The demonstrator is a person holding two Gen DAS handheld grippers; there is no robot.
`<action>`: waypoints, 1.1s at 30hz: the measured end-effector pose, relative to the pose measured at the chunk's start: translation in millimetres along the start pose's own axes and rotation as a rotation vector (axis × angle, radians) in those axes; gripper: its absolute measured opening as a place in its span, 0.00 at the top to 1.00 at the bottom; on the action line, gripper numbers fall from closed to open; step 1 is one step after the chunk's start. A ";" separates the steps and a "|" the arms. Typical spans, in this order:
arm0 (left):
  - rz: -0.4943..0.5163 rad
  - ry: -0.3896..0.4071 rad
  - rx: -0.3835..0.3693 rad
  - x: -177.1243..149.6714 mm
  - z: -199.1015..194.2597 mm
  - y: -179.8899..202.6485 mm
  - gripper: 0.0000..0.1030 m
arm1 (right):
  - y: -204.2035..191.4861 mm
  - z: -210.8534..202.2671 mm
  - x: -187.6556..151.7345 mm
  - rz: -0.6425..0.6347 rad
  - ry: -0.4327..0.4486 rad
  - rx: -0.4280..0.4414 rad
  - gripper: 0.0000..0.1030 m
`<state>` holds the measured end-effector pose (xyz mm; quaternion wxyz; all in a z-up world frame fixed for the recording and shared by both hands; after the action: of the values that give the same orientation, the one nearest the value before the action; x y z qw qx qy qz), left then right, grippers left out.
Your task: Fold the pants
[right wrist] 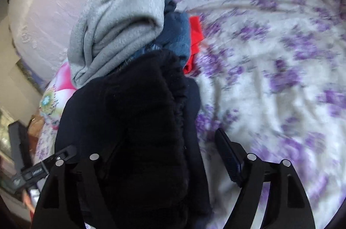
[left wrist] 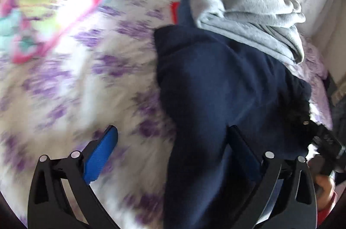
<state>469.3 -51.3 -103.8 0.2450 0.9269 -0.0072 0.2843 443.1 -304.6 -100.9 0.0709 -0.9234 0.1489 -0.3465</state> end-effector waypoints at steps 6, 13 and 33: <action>0.177 0.132 0.167 -26.1 -67.2 37.8 0.05 | -25.3 -102.8 -24.6 -0.032 0.259 -0.068 0.04; 0.325 0.252 0.247 -56.5 -122.1 83.4 0.04 | -27.4 -139.3 -77.4 -0.078 0.351 -0.194 0.03; 0.305 0.201 0.198 -82.5 -103.0 72.5 0.04 | -39.2 -124.9 -95.7 -0.153 0.344 -0.206 0.03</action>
<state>335.2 -78.3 -40.9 0.1063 0.9017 -0.0950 0.4082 300.9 -240.1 -57.3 -0.0768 -0.8616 0.1231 -0.4864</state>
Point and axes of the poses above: each gripper's, at about its wrist camera, not at the fingertips, and z roughly the way its jaws point, y to its right, x to its top, the point moved 10 cm from there along z, roughly the way its jaws point, and after that the axes turned 15 degrees about -x, right-handed, at the moved point
